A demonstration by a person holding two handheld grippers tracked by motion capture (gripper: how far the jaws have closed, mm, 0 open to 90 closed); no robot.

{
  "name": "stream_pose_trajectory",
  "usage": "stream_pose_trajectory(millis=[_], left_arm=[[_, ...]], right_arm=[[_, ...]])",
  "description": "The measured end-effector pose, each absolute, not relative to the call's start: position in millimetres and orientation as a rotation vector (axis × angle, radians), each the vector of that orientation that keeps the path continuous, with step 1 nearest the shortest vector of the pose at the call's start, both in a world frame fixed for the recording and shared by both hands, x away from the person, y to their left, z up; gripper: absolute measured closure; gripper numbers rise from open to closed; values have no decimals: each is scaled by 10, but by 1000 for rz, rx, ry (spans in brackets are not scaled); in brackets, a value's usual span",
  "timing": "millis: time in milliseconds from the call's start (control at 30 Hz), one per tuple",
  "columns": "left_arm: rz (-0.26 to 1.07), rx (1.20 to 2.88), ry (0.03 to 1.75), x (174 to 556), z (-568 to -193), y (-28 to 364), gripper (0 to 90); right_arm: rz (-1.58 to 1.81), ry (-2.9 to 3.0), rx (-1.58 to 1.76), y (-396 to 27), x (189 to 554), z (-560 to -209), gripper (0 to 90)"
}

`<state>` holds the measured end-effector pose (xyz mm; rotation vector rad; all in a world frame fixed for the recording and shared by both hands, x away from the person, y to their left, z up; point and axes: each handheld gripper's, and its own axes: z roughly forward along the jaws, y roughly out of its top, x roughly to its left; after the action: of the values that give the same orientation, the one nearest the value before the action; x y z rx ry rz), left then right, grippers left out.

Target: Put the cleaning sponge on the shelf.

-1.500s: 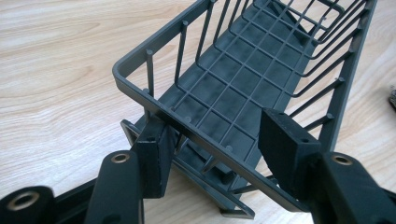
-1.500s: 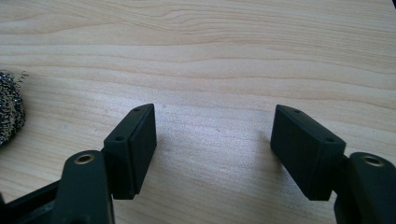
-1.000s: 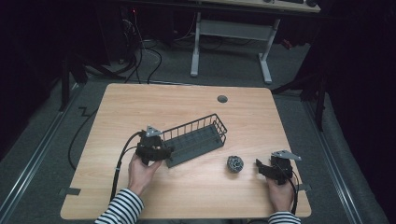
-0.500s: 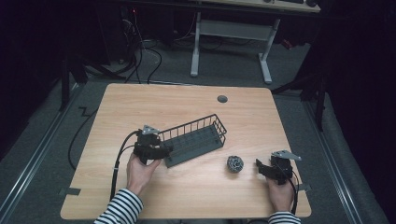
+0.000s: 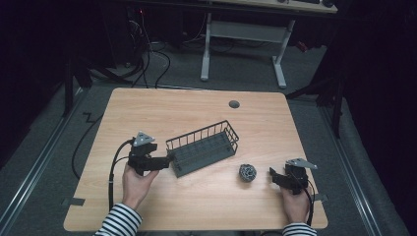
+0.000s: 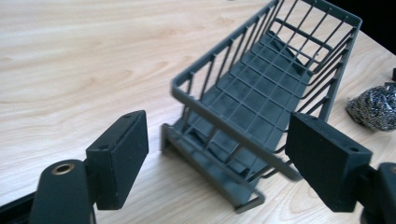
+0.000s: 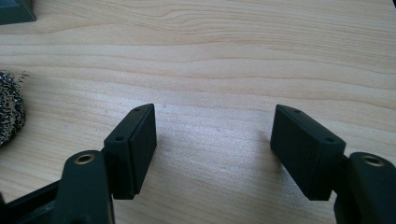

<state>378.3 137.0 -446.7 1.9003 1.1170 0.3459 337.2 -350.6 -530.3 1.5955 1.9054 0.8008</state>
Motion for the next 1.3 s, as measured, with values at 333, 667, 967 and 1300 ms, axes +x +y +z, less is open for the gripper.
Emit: stream_pose_trajectory(millis=[333, 667, 967, 1300], left_arm=[[386, 1844, 1179, 3698, -4588, 1748, 220], [415, 1840, 1238, 3623, -4794, 1966, 227], [416, 1834, 1304, 3669, -4983, 2065, 234], [470, 1864, 1350, 3774, -5125, 2053, 238]], right_arm=[[801, 1905, 1597, -3505, 3372, -5302, 318], [801, 1906, 1596, -3504, 3372, -5303, 319], [799, 1906, 1596, -3503, 3371, -5302, 320], [802, 1906, 1597, -3503, 3372, -5302, 321]])
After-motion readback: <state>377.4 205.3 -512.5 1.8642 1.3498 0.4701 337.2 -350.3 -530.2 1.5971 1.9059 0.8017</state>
